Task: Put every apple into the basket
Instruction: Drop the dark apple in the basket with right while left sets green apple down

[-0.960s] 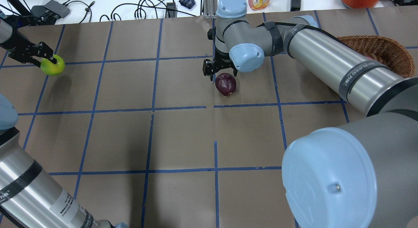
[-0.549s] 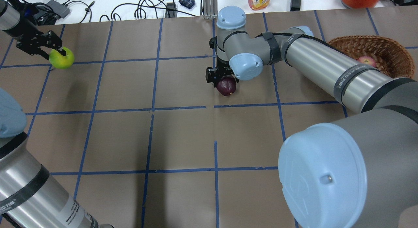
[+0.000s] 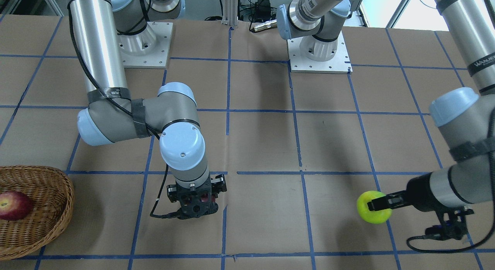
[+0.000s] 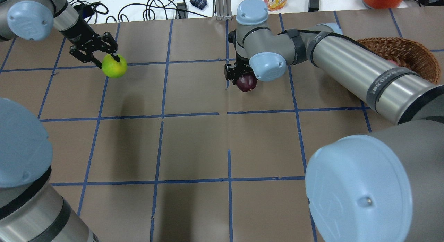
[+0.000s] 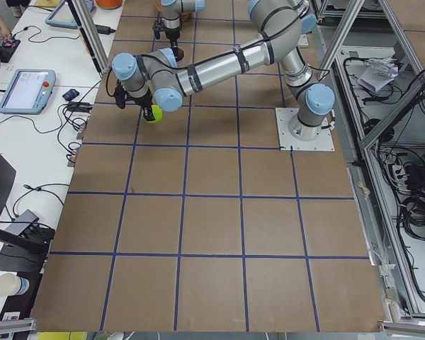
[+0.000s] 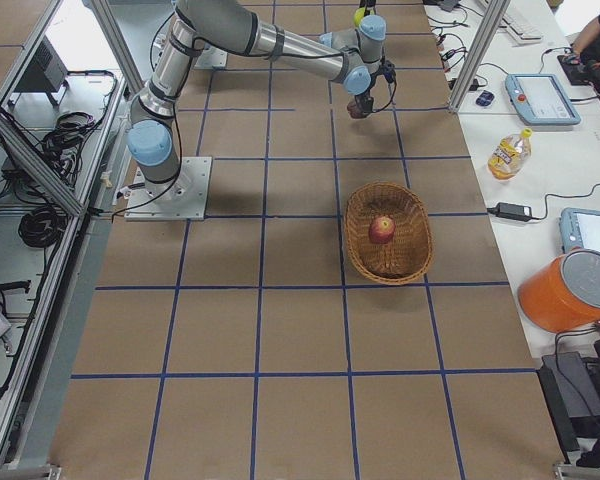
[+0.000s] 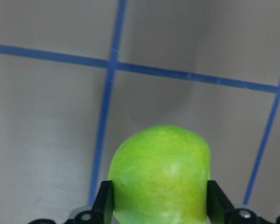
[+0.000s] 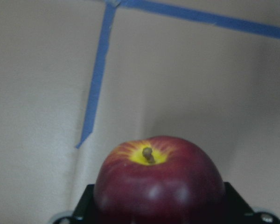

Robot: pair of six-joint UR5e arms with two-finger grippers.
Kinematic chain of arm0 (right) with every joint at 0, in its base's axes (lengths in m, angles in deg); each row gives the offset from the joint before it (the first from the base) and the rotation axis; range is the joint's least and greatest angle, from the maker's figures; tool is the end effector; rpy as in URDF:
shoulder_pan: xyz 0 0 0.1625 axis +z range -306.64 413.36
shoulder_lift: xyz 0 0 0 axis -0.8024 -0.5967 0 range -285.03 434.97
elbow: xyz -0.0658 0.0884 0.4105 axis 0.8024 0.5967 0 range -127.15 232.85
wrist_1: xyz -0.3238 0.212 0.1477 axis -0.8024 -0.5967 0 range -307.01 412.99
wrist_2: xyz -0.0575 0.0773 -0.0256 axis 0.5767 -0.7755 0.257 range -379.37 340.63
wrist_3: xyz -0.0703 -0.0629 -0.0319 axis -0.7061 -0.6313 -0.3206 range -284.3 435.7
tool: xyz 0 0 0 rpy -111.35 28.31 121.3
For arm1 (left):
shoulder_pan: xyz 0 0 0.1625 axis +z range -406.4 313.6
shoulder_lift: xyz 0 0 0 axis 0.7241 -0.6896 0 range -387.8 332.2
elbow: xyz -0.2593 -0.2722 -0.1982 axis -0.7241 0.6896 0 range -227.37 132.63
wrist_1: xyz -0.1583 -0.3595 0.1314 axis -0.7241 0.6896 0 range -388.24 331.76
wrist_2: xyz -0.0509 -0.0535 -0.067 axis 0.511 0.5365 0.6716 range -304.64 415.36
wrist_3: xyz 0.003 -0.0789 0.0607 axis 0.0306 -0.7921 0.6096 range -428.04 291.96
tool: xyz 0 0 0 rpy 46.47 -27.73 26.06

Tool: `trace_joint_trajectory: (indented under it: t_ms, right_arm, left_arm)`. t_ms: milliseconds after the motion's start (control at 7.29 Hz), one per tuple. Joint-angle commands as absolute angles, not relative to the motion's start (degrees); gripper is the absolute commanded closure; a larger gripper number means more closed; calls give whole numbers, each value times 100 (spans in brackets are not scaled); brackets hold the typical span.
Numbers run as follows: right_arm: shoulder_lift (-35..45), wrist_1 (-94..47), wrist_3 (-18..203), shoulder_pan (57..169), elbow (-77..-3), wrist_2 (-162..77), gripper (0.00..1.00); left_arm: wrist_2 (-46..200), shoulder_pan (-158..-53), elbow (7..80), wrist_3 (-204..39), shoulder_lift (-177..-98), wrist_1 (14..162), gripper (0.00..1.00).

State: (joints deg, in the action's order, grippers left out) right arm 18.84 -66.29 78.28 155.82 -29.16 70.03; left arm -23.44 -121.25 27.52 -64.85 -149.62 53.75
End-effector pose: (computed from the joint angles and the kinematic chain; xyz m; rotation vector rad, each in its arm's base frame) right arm 0.2812 -0.6498 0.2508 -0.2692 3.1105 -0.0898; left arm 0.0313 -0.6996 0.2992 0.3258 -2.9015 -0.1737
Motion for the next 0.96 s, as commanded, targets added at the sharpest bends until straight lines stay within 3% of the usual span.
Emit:
trace_joint_trajectory:
  t_ms: [0, 411, 686, 823]
  right_arm:
    - [1128, -5806, 7773, 14301, -2897, 7019, 100]
    - [967, -5379, 5381, 11664, -2906, 7037, 100]
    - [1264, -6130, 4559, 10937, -2871, 7036, 100]
    - [1536, -6640, 4295, 10918, -2862, 7115, 100]
  left_arm:
    - [-1607, -12950, 3137, -8042, -14742, 5184, 100]
    - [-1443, -14366, 3366, -9181, -15032, 3446, 100]
    - [-1504, -15017, 3593, -9283, -15146, 3066, 100]
    - [-1609, -15072, 3725, -9283, -15164, 2925, 43]
